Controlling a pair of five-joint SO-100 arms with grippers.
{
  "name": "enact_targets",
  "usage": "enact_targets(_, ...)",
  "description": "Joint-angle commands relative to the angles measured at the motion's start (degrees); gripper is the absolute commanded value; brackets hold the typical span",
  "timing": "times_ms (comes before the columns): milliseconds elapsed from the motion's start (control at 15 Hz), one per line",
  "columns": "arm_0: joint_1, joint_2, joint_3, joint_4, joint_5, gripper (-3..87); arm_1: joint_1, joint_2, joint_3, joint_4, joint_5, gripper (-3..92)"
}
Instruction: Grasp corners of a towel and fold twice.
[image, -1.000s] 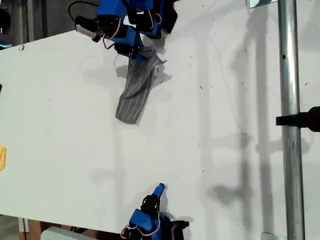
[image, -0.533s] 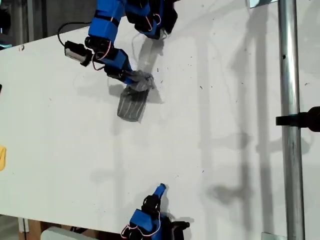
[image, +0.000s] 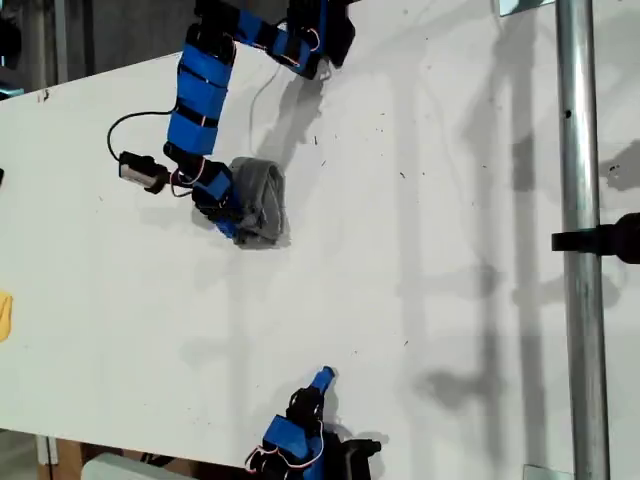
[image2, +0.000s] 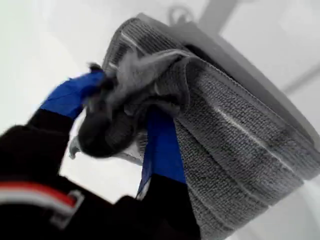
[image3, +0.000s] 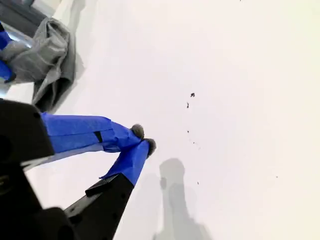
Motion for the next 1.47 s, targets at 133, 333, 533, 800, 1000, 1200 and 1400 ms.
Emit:
enact_targets(133,-1.85,0.35,1.49,-0.79,-3.16,-2.5,2.37,13.54,-8.79,3.25,-3.43,31.1)
enact_targets(333,-4.13,0.35,1.67,1.76,-12.66,0.0,3.43,34.72,8.26,10.20,-0.79,13.7)
enact_targets(533,-4.22,0.35,1.67,1.76,-24.52,4.7,-0.62,60.91,38.32,12.04,5.71,1.9)
enact_targets(800,-5.54,0.35,1.67,1.85,-23.99,4.7,-8.61,109.42,69.35,25.93,16.44,-0.3)
enact_targets(1000,-6.77,0.35,1.67,1.93,-2.72,4.8,-12.22,110.13,75.41,26.98,26.98,2.7)
enact_targets(1200,-6.42,0.44,1.67,1.67,27.25,4.0,-15.38,109.95,77.34,26.19,25.40,15.3)
enact_targets(1400,-6.50,0.44,1.67,1.76,27.07,3.7,-14.33,109.86,77.52,26.81,20.30,15.2)
